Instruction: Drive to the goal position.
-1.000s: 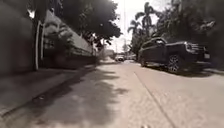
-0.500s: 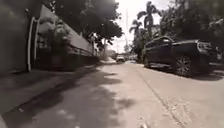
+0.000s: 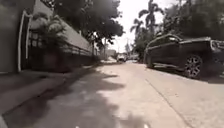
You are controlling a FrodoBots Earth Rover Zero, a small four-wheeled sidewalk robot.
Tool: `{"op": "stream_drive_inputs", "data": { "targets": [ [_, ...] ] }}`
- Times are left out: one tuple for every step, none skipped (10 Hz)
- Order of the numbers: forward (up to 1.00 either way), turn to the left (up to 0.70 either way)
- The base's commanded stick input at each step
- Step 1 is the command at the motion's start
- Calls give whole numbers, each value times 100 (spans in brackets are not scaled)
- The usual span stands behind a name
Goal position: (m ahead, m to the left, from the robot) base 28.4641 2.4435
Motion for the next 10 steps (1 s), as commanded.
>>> {"op": "stream_drive_inputs", "data": {
  "targets": [
    [100,7],
    [100,15],
    [100,14],
    [100,10],
    [100,6],
    [100,6],
    [100,5],
    [100,5],
    [100,5],
    [100,5]
  ]
}}
